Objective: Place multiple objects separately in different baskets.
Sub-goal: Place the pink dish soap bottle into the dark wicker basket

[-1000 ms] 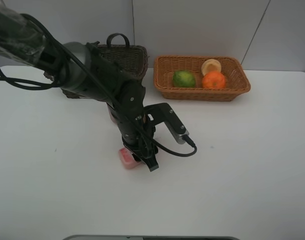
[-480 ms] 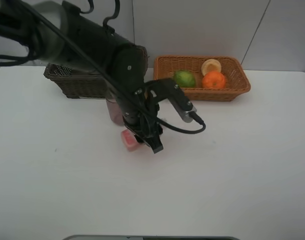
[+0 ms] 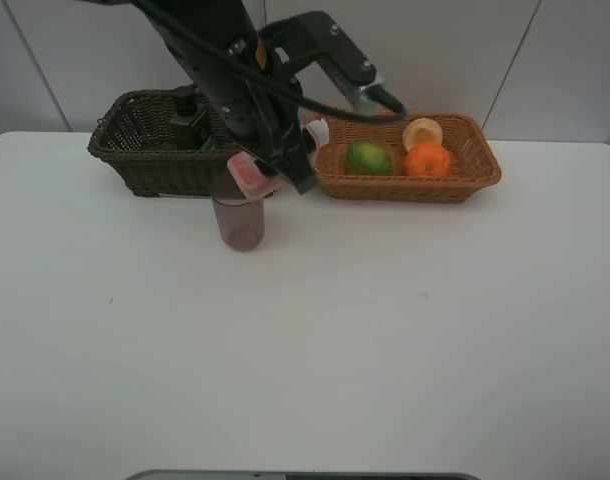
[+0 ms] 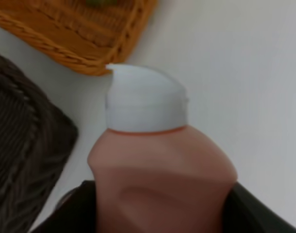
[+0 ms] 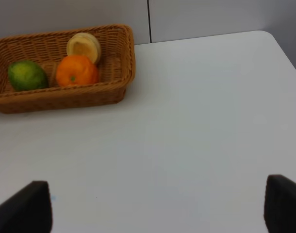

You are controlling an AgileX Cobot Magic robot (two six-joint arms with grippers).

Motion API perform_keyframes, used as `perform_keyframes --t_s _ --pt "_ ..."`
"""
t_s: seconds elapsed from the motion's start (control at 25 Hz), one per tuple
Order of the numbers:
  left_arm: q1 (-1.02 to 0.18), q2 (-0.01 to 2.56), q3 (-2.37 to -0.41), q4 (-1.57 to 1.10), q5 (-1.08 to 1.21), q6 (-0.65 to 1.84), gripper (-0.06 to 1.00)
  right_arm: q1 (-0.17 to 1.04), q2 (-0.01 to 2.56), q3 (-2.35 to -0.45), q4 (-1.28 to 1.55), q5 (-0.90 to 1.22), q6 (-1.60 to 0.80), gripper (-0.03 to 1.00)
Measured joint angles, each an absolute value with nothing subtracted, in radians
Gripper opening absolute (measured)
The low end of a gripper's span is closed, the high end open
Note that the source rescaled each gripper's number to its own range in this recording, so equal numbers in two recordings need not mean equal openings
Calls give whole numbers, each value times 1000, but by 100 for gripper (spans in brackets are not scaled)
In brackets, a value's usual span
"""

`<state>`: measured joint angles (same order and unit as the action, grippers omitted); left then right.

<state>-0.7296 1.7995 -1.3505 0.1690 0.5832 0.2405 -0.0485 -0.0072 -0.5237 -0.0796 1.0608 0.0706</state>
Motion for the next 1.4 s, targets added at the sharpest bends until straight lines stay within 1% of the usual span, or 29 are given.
perform_keyframes --t_s 0.16,0.4,0.68,0.88,1.08,1.4 --pt "-654 1800 -1351 172 471 195 60 -48 -7 -524 -80 1061 71 90" --pt "-554 1806 -1351 173 243 141 60 -48 -7 -524 -80 1061 71 90" --pt "-477 1895 -1351 174 -7 108 60 -48 -7 -524 -80 1061 71 90" --pt "-445 1992 -1351 174 -138 108 60 -48 -7 -524 -80 1061 71 90" --pt "-440 2065 -1351 159 -216 107 60 -48 -7 -524 -80 1061 71 90" --pt "-440 2108 -1349 145 -242 105 60 -48 -7 -524 -80 1061 71 90"
